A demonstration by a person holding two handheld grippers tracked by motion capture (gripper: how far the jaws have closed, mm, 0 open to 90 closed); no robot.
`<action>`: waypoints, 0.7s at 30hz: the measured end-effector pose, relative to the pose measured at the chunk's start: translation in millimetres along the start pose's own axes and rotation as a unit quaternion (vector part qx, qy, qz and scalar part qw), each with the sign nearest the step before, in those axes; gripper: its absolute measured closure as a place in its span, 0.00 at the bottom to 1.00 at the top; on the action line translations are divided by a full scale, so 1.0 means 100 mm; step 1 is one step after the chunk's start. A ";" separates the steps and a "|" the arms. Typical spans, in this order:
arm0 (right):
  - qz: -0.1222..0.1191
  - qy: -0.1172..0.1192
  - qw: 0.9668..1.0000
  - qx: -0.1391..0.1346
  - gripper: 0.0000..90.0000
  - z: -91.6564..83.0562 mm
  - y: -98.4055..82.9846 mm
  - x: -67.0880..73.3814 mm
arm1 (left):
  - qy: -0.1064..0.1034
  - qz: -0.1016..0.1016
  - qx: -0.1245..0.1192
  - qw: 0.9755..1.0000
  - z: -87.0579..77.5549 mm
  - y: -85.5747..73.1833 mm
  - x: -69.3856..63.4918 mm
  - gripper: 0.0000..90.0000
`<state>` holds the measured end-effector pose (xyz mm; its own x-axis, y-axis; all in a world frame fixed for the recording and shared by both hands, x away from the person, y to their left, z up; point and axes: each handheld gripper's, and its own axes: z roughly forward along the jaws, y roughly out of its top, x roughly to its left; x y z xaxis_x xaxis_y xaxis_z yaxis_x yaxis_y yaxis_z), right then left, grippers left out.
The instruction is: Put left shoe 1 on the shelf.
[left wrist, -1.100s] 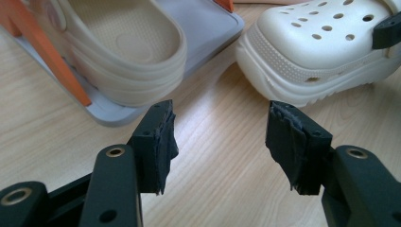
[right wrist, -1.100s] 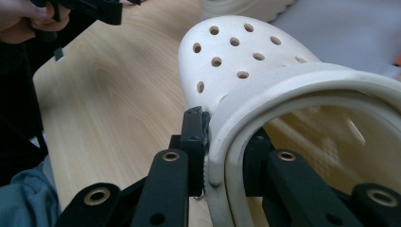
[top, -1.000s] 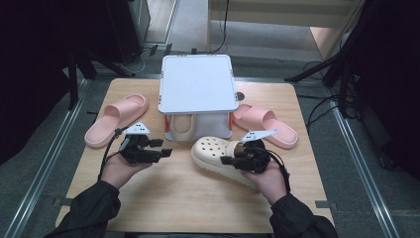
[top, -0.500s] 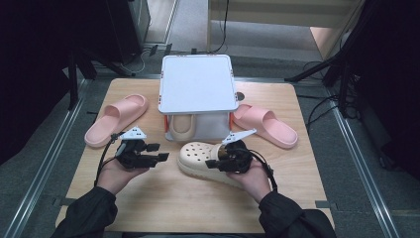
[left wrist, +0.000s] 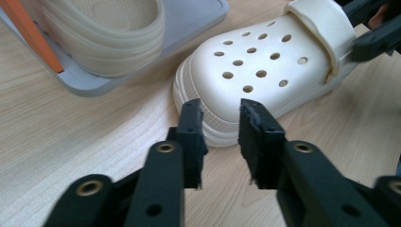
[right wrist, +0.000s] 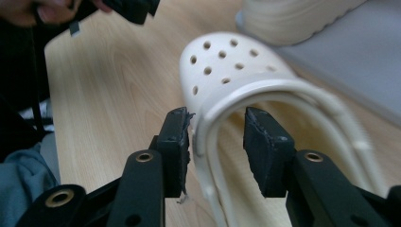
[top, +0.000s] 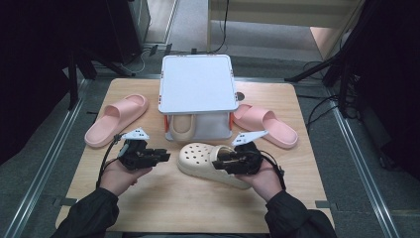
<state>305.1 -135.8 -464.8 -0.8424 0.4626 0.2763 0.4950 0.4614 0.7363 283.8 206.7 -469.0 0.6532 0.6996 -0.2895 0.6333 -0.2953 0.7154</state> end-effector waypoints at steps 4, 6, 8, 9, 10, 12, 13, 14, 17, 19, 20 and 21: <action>0.019 0.005 0.999 -0.026 0.81 -0.18 -0.02 -0.10 | -0.010 0.011 0.000 1.000 0.06 -0.01 -0.06 0.89; 0.012 -0.010 1.000 -0.020 0.90 -0.20 -0.03 -0.15 | -0.014 0.014 0.006 1.000 0.10 -0.01 -0.09 0.91; 0.011 -0.019 0.999 -0.023 0.96 -0.20 -0.03 -0.21 | -0.012 0.019 0.010 1.000 0.14 -0.01 -0.12 0.91; 0.014 -0.018 0.999 -0.027 0.98 -0.20 -0.03 -0.24 | -0.010 0.020 0.010 1.000 0.16 -0.01 -0.14 0.91; 0.016 -0.021 0.999 -0.033 1.00 -0.19 -0.03 -0.28 | -0.008 0.022 0.007 1.000 0.17 -0.01 -0.15 0.91; 0.024 -0.039 0.998 -0.032 1.00 -0.18 0.00 -0.36 | -0.010 0.021 0.001 1.000 0.19 -0.02 -0.17 0.91; 0.026 -0.047 0.998 -0.036 1.00 -0.17 0.01 -0.41 | -0.011 0.020 0.000 1.000 0.21 -0.03 -0.19 0.91; 0.034 -0.050 0.997 -0.038 1.00 -0.17 0.02 -0.45 | -0.012 0.018 0.000 1.000 0.22 -0.04 -0.21 0.91; 0.039 -0.064 0.997 -0.036 1.00 -0.13 0.05 -0.57 | -0.014 0.016 0.001 1.000 0.25 -0.08 -0.27 0.93; 0.047 -0.060 0.997 -0.033 1.00 -0.09 0.07 -0.63 | -0.011 0.021 0.004 1.000 0.27 -0.10 -0.30 0.93; 0.048 -0.058 0.997 -0.033 1.00 -0.07 0.07 -0.65 | -0.011 0.022 0.005 1.000 0.28 -0.11 -0.30 0.93; 0.049 -0.057 0.997 -0.030 1.00 -0.05 0.08 -0.66 | -0.010 0.023 0.003 1.000 0.30 -0.11 -0.30 0.92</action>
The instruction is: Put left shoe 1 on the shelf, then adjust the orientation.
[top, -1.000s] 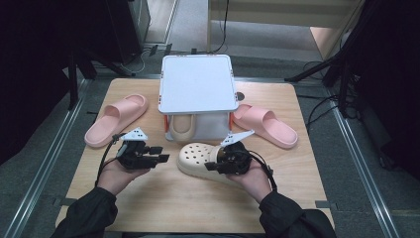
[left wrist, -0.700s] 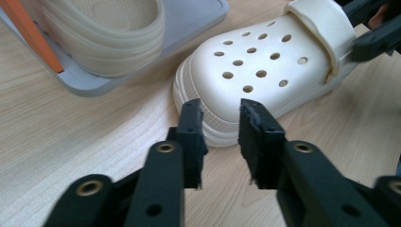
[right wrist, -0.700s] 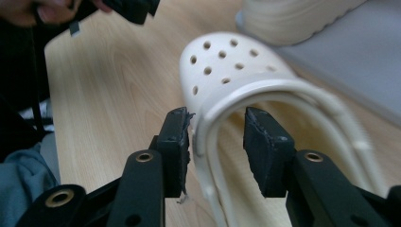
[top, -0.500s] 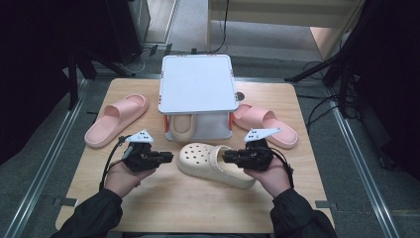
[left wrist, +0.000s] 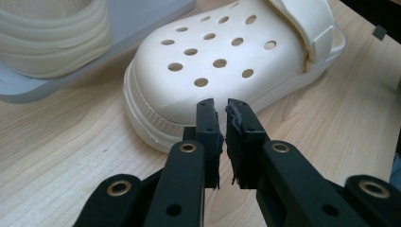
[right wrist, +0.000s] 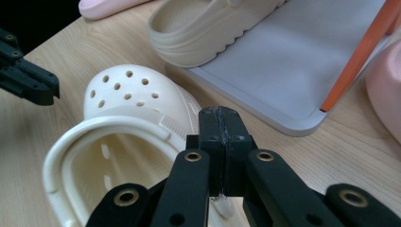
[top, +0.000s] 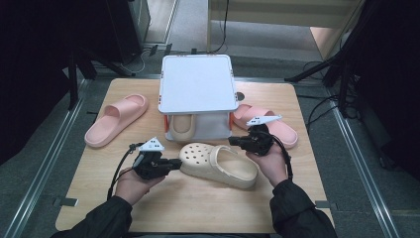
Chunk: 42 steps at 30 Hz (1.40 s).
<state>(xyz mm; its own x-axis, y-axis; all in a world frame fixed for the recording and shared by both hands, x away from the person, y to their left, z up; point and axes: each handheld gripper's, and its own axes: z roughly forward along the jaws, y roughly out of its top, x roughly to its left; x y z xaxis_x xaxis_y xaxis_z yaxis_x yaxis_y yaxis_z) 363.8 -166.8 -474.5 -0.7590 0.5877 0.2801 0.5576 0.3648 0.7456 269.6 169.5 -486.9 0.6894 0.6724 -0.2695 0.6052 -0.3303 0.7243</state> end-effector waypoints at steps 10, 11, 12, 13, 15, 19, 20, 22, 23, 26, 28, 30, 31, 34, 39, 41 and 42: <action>-0.001 -0.010 1.000 0.022 0.98 0.10 -0.03 0.01 | 0.009 0.001 0.021 1.000 0.20 -0.02 0.02 0.94; 0.000 -0.009 1.000 0.021 0.98 0.10 -0.03 0.01 | 0.005 -0.002 0.013 1.000 0.21 -0.02 0.02 0.95; 0.000 -0.010 1.000 0.020 0.98 0.10 -0.03 0.01 | 0.004 -0.002 0.014 1.000 0.21 -0.01 0.03 0.95; 0.000 -0.011 1.000 0.020 0.98 0.10 -0.03 0.01 | 0.004 -0.002 0.013 1.000 0.21 -0.01 0.04 0.95; 0.002 -0.011 1.000 0.021 0.98 0.10 -0.04 0.02 | 0.005 -0.001 0.012 1.000 0.21 -0.01 0.04 0.95; 0.005 -0.010 1.000 0.023 0.99 0.10 -0.07 0.04 | 0.001 -0.003 0.011 1.000 0.23 0.01 0.07 0.95; 0.008 -0.008 1.000 0.026 0.99 0.10 -0.07 0.04 | 0.001 -0.007 0.012 1.000 0.23 0.01 0.07 0.94; 0.010 -0.006 0.999 0.032 1.00 0.10 -0.09 0.05 | 0.002 -0.009 0.013 1.000 0.24 0.03 0.07 0.93; 0.010 -0.006 1.000 0.028 1.00 0.10 -0.10 0.06 | 0.004 -0.004 0.014 1.000 0.24 0.03 0.07 0.93; 0.014 -0.008 1.000 0.027 1.00 0.08 -0.13 0.08 | -0.002 -0.003 0.016 1.000 0.27 0.05 0.08 0.94; 0.014 -0.009 1.000 0.026 1.00 0.07 -0.15 0.09 | -0.004 -0.004 0.016 1.000 0.28 0.07 0.08 0.94; 0.017 -0.010 0.999 0.029 1.00 0.05 -0.17 0.11 | -0.004 -0.006 0.014 1.000 0.30 0.08 0.09 0.94; 0.016 -0.010 0.999 0.029 1.00 0.04 -0.17 0.12 | -0.007 -0.007 0.015 1.000 0.30 0.08 0.10 0.94; 0.017 -0.012 0.999 0.029 1.00 0.02 -0.21 0.16 | -0.006 -0.006 0.017 1.000 0.32 0.11 0.12 0.94; 0.004 -0.027 0.999 0.034 1.00 0.00 -0.26 0.27 | -0.004 -0.006 0.017 1.000 0.36 0.16 0.15 0.93; 0.004 -0.025 0.999 0.036 1.00 -0.01 -0.28 0.30 | -0.006 -0.007 0.016 1.000 0.38 0.18 0.16 0.93; 0.005 -0.024 0.999 0.035 1.00 -0.01 -0.29 0.31 | -0.005 -0.007 0.015 1.000 0.39 0.19 0.16 0.93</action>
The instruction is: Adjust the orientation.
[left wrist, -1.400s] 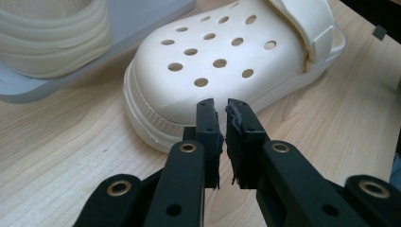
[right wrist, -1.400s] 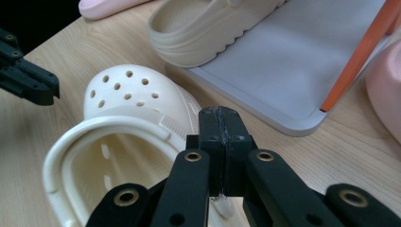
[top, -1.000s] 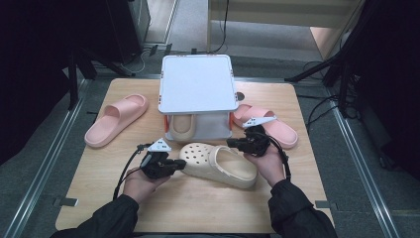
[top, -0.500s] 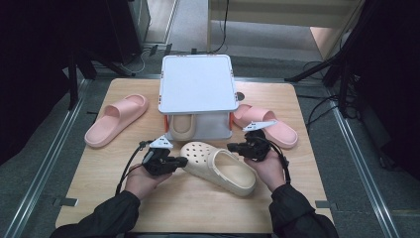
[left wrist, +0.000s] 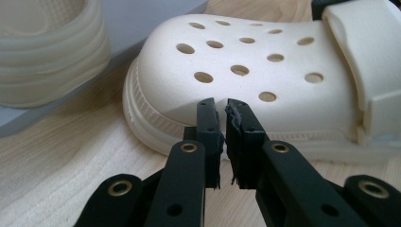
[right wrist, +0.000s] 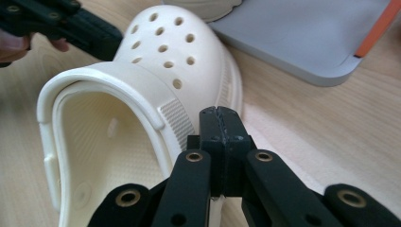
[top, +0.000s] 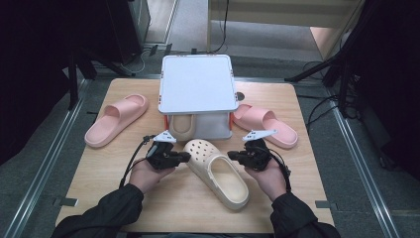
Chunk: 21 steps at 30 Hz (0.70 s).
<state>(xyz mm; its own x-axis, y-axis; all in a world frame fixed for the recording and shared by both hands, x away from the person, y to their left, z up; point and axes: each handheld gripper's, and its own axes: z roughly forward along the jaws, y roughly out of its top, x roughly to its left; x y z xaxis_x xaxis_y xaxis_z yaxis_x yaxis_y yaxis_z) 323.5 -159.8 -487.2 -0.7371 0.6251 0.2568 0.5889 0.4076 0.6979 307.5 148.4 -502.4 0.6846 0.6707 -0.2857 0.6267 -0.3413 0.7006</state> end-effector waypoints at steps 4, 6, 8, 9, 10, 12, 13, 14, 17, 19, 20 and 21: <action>0.000 0.006 1.000 0.009 1.00 0.02 -0.05 0.07 | 0.001 0.006 0.002 1.000 0.05 0.03 -0.02 0.93; 0.004 0.010 1.000 0.006 1.00 0.01 -0.07 0.11 | -0.002 0.006 0.007 1.000 0.06 0.06 -0.01 0.93; 0.002 0.014 1.000 0.005 1.00 0.01 -0.08 0.15 | -0.003 0.005 0.007 1.000 0.08 0.08 0.00 0.93; 0.001 0.014 1.000 0.006 1.00 0.01 -0.10 0.17 | -0.004 0.007 0.008 1.000 0.08 0.09 0.01 0.94; 0.001 0.012 1.000 0.008 1.00 0.01 -0.11 0.19 | -0.003 0.004 0.007 1.000 0.09 0.10 0.01 0.94; 0.001 0.010 1.000 0.005 1.00 0.01 -0.12 0.23 | -0.002 0.007 0.008 1.000 0.10 0.12 0.01 0.95; 0.002 0.010 1.000 0.005 1.00 0.01 -0.13 0.24 | -0.002 0.007 0.007 1.000 0.11 0.13 0.01 0.95; 0.003 0.010 1.000 0.004 1.00 0.00 -0.14 0.25 | -0.003 0.007 0.007 1.000 0.12 0.14 0.02 0.95; 0.004 0.008 1.000 0.001 1.00 0.00 -0.17 0.27 | -0.005 0.009 0.009 1.000 0.14 0.17 0.02 0.95; 0.005 0.003 1.000 -0.002 1.00 -0.01 -0.18 0.28 | -0.008 0.008 0.011 1.000 0.16 0.18 0.03 0.95; 0.006 0.003 1.000 -0.003 0.99 -0.02 -0.19 0.29 | -0.011 0.005 0.010 1.000 0.16 0.19 0.04 0.95; 0.007 0.001 1.000 -0.004 0.99 -0.02 -0.20 0.29 | -0.015 0.003 0.012 1.000 0.17 0.20 0.05 0.94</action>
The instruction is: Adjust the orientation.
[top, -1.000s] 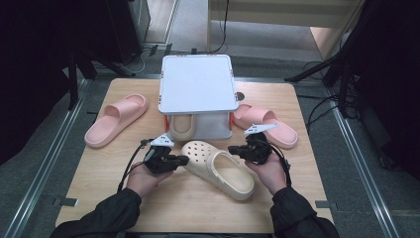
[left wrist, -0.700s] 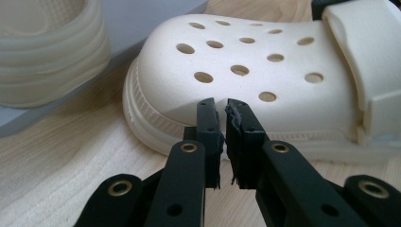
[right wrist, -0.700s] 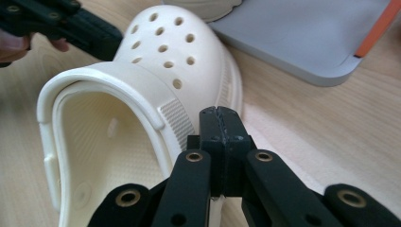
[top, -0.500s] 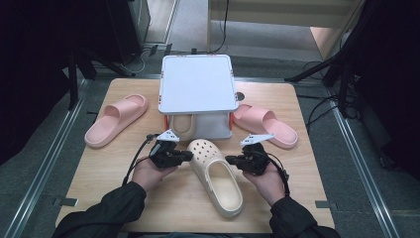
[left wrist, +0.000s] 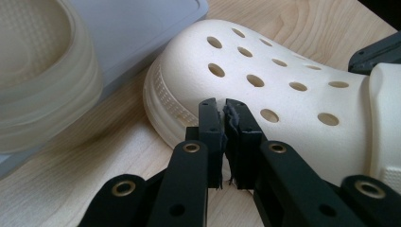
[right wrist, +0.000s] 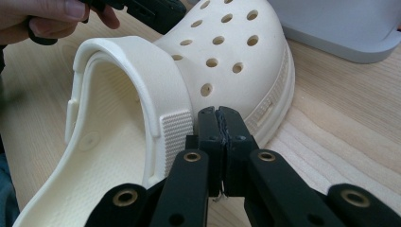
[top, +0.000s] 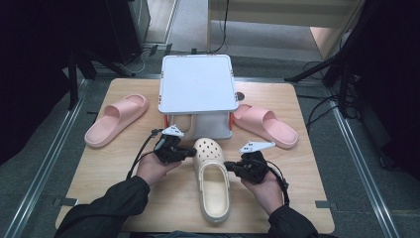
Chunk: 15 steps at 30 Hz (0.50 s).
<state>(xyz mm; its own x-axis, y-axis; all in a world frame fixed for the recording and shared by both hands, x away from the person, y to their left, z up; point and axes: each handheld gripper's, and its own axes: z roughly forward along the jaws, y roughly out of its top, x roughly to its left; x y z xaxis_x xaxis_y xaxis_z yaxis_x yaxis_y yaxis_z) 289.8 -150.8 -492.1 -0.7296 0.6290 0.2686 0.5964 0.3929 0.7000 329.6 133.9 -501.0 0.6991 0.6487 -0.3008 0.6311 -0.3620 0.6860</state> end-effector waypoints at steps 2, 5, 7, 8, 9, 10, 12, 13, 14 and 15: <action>0.001 -0.001 1.000 -0.001 1.00 0.00 -0.01 0.01 | -0.004 -0.006 -0.003 1.000 0.02 0.01 0.01 0.94; 0.001 -0.002 1.000 -0.001 0.99 0.00 -0.02 0.02 | -0.001 0.003 -0.001 1.000 0.02 0.03 0.01 0.94; 0.004 -0.004 1.000 -0.002 0.98 -0.01 -0.02 0.02 | -0.002 0.003 0.000 1.000 0.03 0.03 0.01 0.94; 0.006 -0.004 1.000 -0.002 0.98 -0.01 -0.02 0.02 | -0.003 0.002 0.000 1.000 0.03 0.03 0.01 0.94; 0.005 -0.004 1.000 -0.002 0.98 -0.01 -0.02 0.02 | -0.003 0.002 0.000 1.000 0.03 0.03 0.02 0.94; 0.006 -0.004 1.000 -0.002 0.98 -0.01 -0.02 0.02 | -0.004 0.002 0.000 1.000 0.03 0.04 0.02 0.94; 0.001 -0.006 1.000 0.000 0.96 -0.01 -0.02 0.02 | 0.002 0.006 0.001 1.000 0.02 0.05 0.01 0.92; -0.008 -0.015 1.000 0.000 0.94 -0.02 -0.01 0.02 | -0.005 0.001 -0.003 1.000 0.00 0.07 0.01 0.88; -0.015 -0.027 1.000 0.000 0.94 -0.03 0.00 0.03 | -0.012 -0.003 -0.007 1.000 -0.02 0.08 0.00 0.87; -0.017 -0.033 0.999 -0.004 0.93 -0.05 0.01 0.03 | -0.012 0.000 -0.009 1.000 -0.04 0.10 -0.01 0.86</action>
<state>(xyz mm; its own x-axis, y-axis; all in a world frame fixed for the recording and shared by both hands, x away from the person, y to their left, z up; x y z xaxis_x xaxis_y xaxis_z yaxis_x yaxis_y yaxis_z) 286.5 -152.1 -487.1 -0.7255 0.6585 0.2001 0.5683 0.4092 0.7139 334.1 132.7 -490.7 0.7071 0.6325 -0.3162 0.6249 -0.3497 0.6980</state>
